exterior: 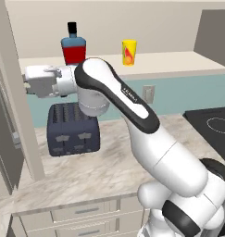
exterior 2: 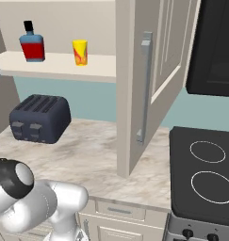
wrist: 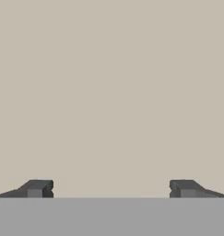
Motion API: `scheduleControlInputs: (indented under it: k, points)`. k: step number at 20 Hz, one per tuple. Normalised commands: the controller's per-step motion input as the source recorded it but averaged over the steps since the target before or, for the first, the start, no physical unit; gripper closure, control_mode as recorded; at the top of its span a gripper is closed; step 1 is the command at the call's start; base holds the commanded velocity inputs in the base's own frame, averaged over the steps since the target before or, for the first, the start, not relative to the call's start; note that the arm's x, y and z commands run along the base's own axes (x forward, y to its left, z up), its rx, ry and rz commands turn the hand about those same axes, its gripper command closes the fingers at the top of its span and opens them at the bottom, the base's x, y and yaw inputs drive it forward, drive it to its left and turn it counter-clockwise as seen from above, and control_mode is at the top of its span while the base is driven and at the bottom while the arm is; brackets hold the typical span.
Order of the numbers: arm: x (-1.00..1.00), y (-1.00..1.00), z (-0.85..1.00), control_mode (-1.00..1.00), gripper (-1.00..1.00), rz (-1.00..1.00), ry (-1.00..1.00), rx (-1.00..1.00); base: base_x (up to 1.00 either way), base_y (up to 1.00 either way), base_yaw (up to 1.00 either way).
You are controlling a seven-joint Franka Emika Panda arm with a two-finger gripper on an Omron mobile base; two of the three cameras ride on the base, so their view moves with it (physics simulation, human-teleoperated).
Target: Open the cabinet directly in front. Then move the liquor and the cup to the dining counter with the jar on it.
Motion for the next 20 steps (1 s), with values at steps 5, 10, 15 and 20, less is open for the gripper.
scheduleControlInputs:
  k: [5, 10, 15, 20]
  points:
    - [0.01, -0.09, 0.0, -1.0, -1.0, 0.0, 0.0, 0.0, 0.0, 0.0, 0.0]
    - [-0.07, -0.93, 0.01, -1.0, -1.0, -0.15, 0.0, -0.02, 0.0, 0.0, 0.0]
    - [-0.18, -1.0, 0.01, -1.0, -1.0, -0.27, 0.0, -0.18, 0.0, 0.0, 0.0]
    - [-0.24, -1.0, 0.05, -1.0, -1.0, -0.33, 0.0, -0.23, 0.0, 0.0, 0.0]
